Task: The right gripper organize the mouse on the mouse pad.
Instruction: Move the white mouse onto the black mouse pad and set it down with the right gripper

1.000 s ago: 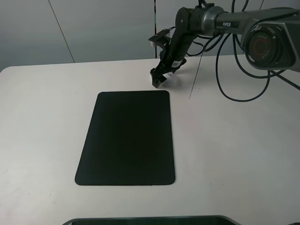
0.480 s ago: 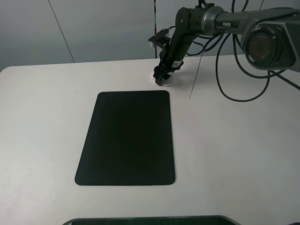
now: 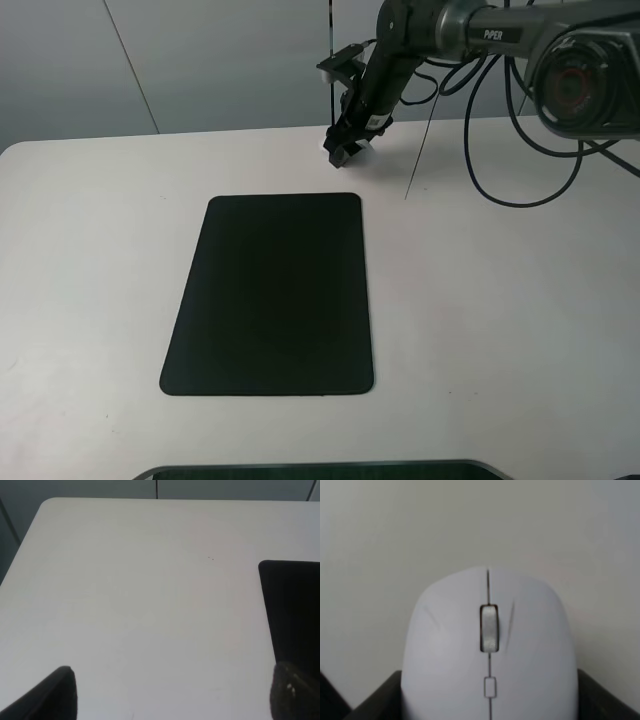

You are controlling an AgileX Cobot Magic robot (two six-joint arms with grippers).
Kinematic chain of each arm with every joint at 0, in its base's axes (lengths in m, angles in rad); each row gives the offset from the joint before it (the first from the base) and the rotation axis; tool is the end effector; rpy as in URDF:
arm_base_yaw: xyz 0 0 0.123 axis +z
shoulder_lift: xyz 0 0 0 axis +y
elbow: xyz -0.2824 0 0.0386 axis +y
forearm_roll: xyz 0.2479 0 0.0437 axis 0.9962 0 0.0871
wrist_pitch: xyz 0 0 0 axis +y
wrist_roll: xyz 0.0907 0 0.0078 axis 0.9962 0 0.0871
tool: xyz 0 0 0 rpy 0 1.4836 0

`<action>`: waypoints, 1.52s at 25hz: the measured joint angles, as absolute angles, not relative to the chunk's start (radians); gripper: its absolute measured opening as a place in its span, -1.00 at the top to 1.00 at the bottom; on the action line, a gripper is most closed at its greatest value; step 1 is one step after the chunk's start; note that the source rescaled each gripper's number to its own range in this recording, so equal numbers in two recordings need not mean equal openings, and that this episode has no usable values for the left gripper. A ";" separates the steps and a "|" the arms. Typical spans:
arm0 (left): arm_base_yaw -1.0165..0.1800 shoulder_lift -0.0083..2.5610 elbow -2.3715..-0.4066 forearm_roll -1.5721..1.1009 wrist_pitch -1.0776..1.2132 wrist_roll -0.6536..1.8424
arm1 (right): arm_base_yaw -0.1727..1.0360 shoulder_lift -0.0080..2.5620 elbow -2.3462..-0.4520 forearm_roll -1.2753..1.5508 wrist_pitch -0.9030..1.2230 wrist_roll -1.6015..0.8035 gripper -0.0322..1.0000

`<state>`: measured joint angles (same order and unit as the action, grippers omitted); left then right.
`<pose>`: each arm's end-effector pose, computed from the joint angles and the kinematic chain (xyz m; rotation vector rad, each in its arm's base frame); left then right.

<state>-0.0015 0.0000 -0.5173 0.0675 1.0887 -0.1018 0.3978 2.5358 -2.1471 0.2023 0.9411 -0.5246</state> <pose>-0.0081 0.0055 0.2798 -0.1079 2.0503 0.0167 0.4827 0.2189 0.1138 -1.1270 2.5577 0.2268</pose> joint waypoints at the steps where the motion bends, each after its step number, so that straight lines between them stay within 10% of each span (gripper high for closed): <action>1: -0.002 0.000 -0.517 0.067 1.089 -0.102 | 0.398 2.522 -2.147 0.202 0.950 -0.508 0.90; 38: -0.002 0.000 -0.517 0.067 1.089 -0.102 | 0.724 2.339 -2.033 0.045 1.193 0.267 0.90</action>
<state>-0.0015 0.0000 -0.5173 0.0675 1.0887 -0.1018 0.7240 2.3388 -2.0335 0.0450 1.1933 0.2670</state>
